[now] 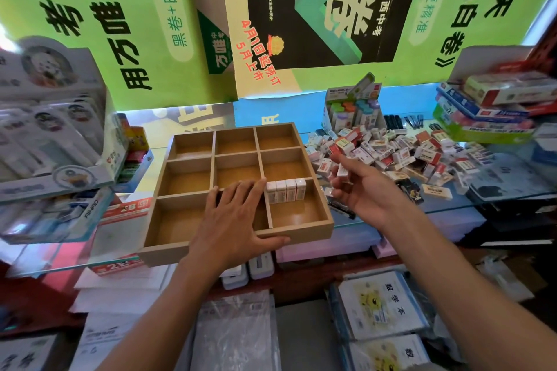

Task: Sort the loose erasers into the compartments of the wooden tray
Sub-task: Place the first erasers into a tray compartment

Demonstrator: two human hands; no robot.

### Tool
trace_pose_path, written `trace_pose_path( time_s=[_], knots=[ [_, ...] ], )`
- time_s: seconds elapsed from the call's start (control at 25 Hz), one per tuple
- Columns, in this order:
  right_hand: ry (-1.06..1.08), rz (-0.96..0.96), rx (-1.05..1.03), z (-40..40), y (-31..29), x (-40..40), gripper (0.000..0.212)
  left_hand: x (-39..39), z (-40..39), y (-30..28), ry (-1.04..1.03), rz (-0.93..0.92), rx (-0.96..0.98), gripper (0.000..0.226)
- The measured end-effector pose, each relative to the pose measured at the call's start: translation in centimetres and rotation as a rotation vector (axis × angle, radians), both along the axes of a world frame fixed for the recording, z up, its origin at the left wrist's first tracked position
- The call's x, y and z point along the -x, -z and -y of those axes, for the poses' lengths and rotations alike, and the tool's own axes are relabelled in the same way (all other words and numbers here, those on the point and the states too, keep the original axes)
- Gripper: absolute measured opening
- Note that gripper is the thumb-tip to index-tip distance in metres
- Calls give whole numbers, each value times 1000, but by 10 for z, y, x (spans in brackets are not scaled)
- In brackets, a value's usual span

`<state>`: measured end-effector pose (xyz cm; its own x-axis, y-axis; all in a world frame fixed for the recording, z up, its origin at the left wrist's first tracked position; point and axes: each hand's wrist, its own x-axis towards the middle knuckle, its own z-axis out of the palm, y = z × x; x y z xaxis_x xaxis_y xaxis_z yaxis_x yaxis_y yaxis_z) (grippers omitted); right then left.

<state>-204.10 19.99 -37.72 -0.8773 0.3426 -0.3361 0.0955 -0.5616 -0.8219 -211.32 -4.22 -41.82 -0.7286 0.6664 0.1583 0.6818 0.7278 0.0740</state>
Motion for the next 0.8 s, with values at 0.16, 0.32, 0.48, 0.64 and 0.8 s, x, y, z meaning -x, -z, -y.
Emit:
trace_pose_path(
  time_s=[0.16,0.32,0.48,0.64,0.8],
  knots=[
    [-29,-19,-210,1,-4,2,21,0,0,0,4,8,-28,115],
    [-59,-24,-609,3,-4,7,13,-1,-1,-1,-7,-2,-3,113],
    [-170,-20,-967,7,-1,18,22,-1,-1,0,-10,13,-7,113],
    [-184,-42,-1060,8,4,27,22,-1,-1,0,-13,17,6,113],
    [-237,-49,-1289,2,6,31,23,-1,-1,-1,-13,19,6,112]
  ],
)
